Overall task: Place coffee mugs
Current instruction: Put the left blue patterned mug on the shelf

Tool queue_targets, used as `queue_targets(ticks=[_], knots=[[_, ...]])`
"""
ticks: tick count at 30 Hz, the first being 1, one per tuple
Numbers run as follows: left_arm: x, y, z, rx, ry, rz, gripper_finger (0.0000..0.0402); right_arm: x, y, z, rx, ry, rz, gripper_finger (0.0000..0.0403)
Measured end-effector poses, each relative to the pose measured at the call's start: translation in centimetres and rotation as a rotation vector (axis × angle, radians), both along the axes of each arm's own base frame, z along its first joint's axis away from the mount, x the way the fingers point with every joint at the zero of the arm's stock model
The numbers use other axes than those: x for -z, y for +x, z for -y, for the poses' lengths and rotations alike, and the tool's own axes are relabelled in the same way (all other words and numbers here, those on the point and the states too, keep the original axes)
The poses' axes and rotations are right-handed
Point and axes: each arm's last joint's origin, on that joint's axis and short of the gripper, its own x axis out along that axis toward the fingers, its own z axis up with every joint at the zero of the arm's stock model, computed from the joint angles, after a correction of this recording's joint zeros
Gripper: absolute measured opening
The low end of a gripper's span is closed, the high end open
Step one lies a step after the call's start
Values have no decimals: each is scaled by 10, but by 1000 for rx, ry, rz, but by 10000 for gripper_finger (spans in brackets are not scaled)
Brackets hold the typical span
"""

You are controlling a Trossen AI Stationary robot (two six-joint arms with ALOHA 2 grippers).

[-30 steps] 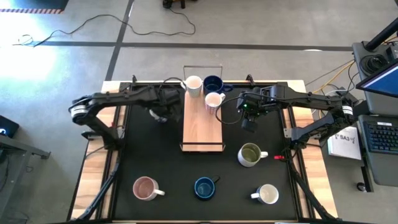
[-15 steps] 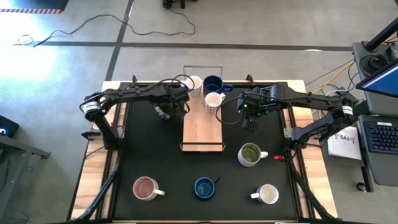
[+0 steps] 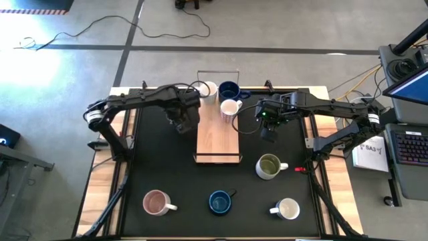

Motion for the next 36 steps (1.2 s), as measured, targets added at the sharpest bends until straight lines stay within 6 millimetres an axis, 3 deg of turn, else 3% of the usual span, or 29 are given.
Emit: queue_targets(ticks=[6,16,23,29,36], knots=[[4,-11,4,165,-38,-87,93,0,0,0,7,2,0,84],[22,-13,5,321,-39,-106,94,0,0,0,19,5,3,84],[34,-11,4,328,-22,-79,83,0,0,0,18,5,3,84],[36,-11,6,306,-67,-45,18,0,0,0,18,5,3,84],[28,-7,5,83,-78,42,13,0,0,0,18,5,4,84]])
